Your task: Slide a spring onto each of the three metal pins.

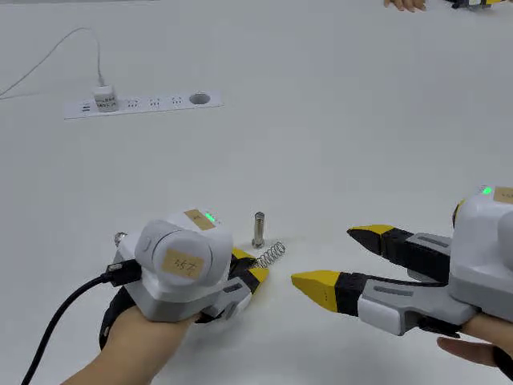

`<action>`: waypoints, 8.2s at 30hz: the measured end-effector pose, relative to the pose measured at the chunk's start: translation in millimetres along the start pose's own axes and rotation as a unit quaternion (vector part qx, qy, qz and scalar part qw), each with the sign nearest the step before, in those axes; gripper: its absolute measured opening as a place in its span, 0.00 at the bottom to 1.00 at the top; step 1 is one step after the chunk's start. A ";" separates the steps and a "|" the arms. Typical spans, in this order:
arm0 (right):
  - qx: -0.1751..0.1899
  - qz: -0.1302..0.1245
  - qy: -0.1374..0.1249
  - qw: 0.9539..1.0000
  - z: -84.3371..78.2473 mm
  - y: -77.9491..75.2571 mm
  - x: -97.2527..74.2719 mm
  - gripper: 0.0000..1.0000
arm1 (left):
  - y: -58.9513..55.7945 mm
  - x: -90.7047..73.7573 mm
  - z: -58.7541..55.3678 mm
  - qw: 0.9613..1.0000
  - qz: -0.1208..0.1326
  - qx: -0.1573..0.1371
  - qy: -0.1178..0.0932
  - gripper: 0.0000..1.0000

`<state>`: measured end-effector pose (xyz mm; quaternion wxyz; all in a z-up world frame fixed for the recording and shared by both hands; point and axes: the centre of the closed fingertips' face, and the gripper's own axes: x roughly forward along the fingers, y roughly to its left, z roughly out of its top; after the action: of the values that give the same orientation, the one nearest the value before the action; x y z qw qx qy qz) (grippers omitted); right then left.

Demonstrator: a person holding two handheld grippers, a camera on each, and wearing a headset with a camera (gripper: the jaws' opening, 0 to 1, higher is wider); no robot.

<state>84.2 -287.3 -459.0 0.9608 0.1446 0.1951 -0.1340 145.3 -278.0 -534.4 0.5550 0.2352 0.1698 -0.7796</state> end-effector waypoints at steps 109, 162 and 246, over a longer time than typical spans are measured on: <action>0.021 0.074 -0.080 0.994 78.3 35.0 38.2 0.11 | 7.7 -135.9 18.9 0.989 0.077 -0.052 -0.115 0.33; -0.082 -0.005 -0.023 0.996 39.7 0.7 86.6 0.12 | 45.9 -138.3 -25.1 0.978 0.154 -0.119 -0.069 0.79; -0.058 0.017 0.035 0.998 12.0 40.7 49.4 0.62 | 43.6 -164.6 -27.5 0.977 0.169 -0.127 -0.036 0.80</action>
<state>144.9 -263.7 -459.7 0.9622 0.0965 0.2337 -0.1011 236.3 -148.4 -466.1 0.7097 0.1600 0.2053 -0.6547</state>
